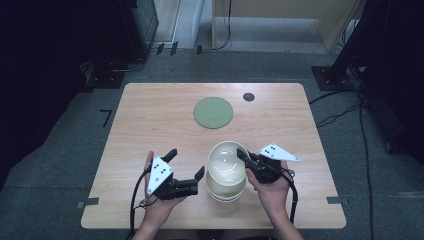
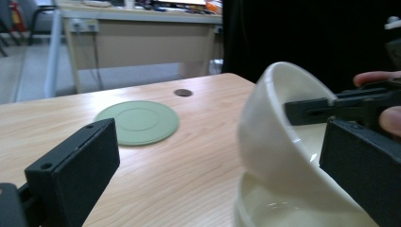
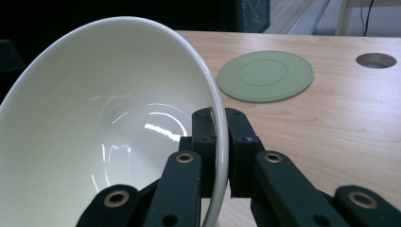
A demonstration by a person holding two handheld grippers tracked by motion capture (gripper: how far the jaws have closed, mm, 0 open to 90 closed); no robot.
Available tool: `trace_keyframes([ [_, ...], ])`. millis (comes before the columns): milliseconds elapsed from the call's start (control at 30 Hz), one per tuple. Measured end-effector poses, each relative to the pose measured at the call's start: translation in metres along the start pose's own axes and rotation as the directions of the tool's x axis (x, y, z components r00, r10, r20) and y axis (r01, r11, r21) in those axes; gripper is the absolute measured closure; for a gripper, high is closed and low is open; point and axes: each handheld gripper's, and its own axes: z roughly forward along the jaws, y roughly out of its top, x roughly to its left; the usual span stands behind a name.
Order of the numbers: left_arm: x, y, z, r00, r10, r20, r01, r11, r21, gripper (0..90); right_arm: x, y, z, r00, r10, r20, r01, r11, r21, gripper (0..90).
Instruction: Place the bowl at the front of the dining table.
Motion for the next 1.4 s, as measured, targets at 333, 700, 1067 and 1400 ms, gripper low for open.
trace_keyframes([
  [333, 0.066, -0.032, -0.016, 0.987, -0.097, -0.128, 0.107, 0.9918, 0.07, 0.0, -0.005, 0.01, 0.013, 0.9999, -0.001, 0.016, 0.001, 1.0, -0.01, 85.3],
  [700, 0.122, -0.067, -0.044, 0.9533, -0.135, -0.27, 0.177, 0.9745, 0.138, 0.0, -0.007, 0.015, 0.029, 0.9997, 0.006, 0.025, -0.005, 1.0, -0.017, 85.2],
  [1067, 0.136, -0.085, -0.052, 0.9393, -0.135, -0.315, 0.196, 0.9658, 0.17, 0.0, -0.01, 0.021, 0.034, 0.9992, 0.025, 0.031, -0.024, 1.0, -0.016, 85.1],
  [1400, 0.134, -0.087, -0.053, 0.934, -0.128, -0.334, 0.193, 0.9666, 0.169, 0.0, -0.013, 0.035, 0.041, 0.9987, 0.021, 0.046, -0.02, 0.999, -0.034, 85.1],
])
